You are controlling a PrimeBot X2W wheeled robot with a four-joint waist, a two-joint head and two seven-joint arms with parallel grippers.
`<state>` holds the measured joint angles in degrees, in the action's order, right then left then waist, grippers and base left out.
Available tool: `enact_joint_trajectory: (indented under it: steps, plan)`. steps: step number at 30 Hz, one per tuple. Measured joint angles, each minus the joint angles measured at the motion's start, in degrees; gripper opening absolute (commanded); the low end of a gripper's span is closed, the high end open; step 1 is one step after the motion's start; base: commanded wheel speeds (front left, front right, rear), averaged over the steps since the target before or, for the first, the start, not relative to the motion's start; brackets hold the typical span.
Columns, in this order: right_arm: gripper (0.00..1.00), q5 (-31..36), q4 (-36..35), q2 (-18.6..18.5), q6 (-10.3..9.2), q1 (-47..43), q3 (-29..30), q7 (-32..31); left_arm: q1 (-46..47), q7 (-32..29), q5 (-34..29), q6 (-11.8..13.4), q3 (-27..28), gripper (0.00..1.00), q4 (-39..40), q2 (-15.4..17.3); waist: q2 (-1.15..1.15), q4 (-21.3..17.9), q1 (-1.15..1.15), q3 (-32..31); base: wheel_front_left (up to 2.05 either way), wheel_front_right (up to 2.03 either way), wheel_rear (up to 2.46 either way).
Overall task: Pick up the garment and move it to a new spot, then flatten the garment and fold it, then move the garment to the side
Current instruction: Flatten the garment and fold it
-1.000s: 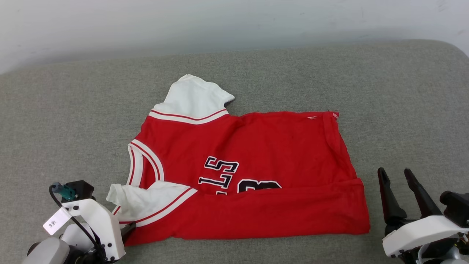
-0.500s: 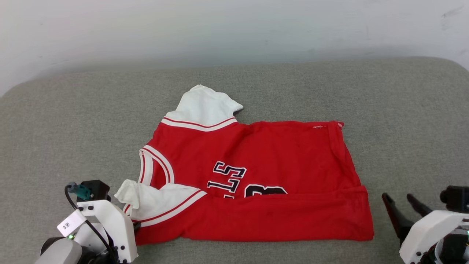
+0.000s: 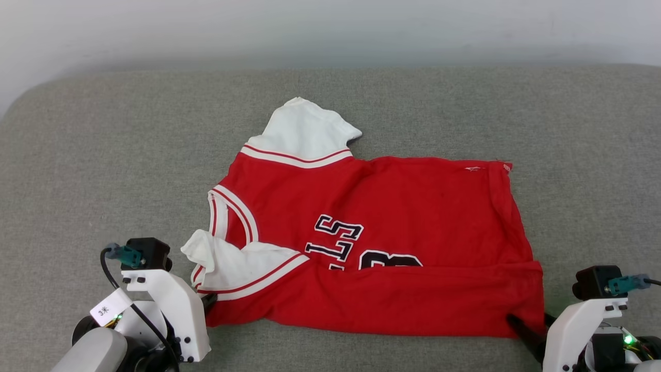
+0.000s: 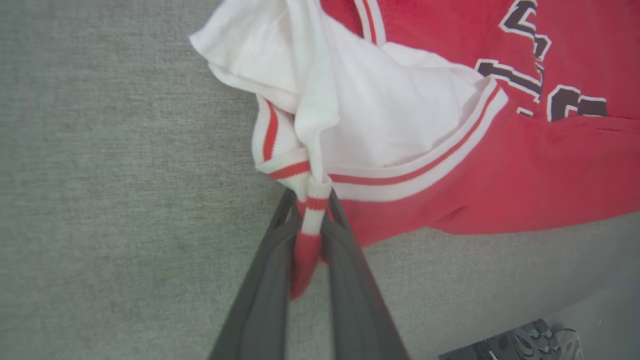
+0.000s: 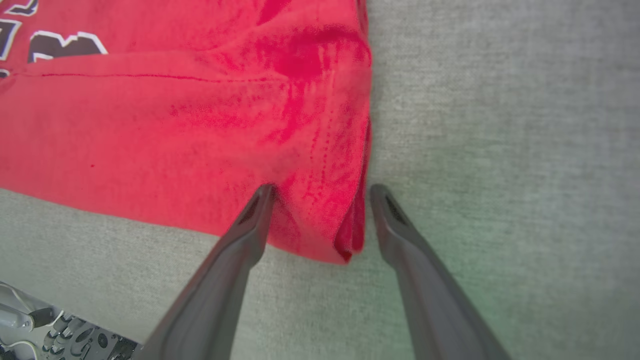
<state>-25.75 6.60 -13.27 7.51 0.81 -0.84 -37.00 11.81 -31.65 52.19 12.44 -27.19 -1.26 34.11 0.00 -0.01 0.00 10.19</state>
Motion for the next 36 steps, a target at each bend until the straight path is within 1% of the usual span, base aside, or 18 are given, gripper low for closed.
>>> enact_joint_trajectory:
  steps: [2,3,4,5,9,13,18,24,28,31,33,34,35,36]
  plan:
    - [1.0,-0.6,1.1,0.2,-0.02,0.4,-0.6,-0.6,0.0,0.1,0.0,0.0,0.0,0.0,0.0,-0.1,0.0,0.2,0.0,0.5,0.0,0.0,0.0]
    - [0.57,-0.8,1.4,0.2,-0.02,0.5,-0.7,-0.9,0.0,0.3,0.1,0.0,0.0,0.0,0.0,-0.2,0.0,0.3,0.0,0.7,0.0,0.0,0.0]
    - [0.32,-1.0,1.7,0.2,-0.02,0.8,-0.9,-0.9,-0.1,0.5,0.1,0.0,0.0,0.0,0.0,-0.3,0.0,0.3,0.0,0.8,0.0,0.0,0.0]
    - [0.0,-1.1,2.0,0.1,-0.02,1.1,-1.1,-0.9,-0.1,0.6,0.1,0.0,0.0,0.0,-0.1,-0.3,0.0,0.3,0.0,0.8,0.0,0.0,0.0]
    - [0.0,-1.8,2.3,-0.4,0.0,1.8,-1.2,-0.3,-0.5,1.5,0.0,0.0,0.1,0.0,-0.2,-0.4,0.0,0.2,0.0,0.2,0.0,0.0,0.0]
    - [0.0,-2.1,1.3,-1.2,-0.01,2.0,-1.9,0.0,-2.0,2.2,-0.1,0.4,0.3,0.0,0.6,0.2,0.0,-0.2,0.0,-1.7,0.0,0.0,0.0]
    - [0.0,-2.6,-0.8,-2.2,0.0,0.0,-2.7,-0.2,-5.8,2.8,-0.4,2.1,0.5,0.0,3.2,1.5,0.0,-0.6,0.0,-5.3,0.0,0.0,0.0]
    - [0.0,-3.1,-4.1,-2.2,0.0,-5.8,-2.5,-1.6,-12.4,3.2,0.2,5.0,1.6,0.0,7.3,3.5,0.0,-0.9,-0.01,-10.2,0.0,0.0,0.0]
    - [0.0,-3.1,-5.8,-1.2,0.0,-9.4,-1.1,-2.5,-16.6,3.1,1.5,6.6,2.0,0.0,8.7,3.8,0.0,-0.8,-0.01,-11.8,0.0,0.0,0.0]
    - [0.0,-2.9,-6.0,-0.2,0.0,-11.5,0.1,-2.9,-18.8,3.3,2.5,7.0,2.1,0.0,8.6,3.7,0.0,-0.6,-0.01,-12.2,0.0,0.0,0.0]
    - [0.0,-2.8,-5.4,0.9,0.0,-12.4,0.7,-2.9,-19.4,3.7,3.0,6.6,1.9,0.0,7.6,3.0,0.0,-0.5,-0.01,-12.2,0.0,0.0,0.0]
    - [0.24,-2.4,-5.0,1.2,0.0,-12.8,0.8,-2.7,-19.5,4.4,2.9,6.3,1.7,0.19,6.8,2.6,0.0,-0.4,-0.01,-12.2,0.0,0.0,0.0]
    - [0.93,-2.4,-4.6,1.7,0.0,-13.1,1.3,-2.0,-19.4,5.2,2.8,6.2,1.8,0.79,6.1,1.9,0.0,-0.3,-0.01,-12.1,0.0,0.0,0.0]
    - [1.0,-2.4,-4.4,2.4,0.0,-13.1,1.7,-1.1,-19.3,5.8,2.8,6.1,1.7,1.0,5.2,1.2,0.0,-0.2,-0.01,-12.1,0.0,0.0,0.0]
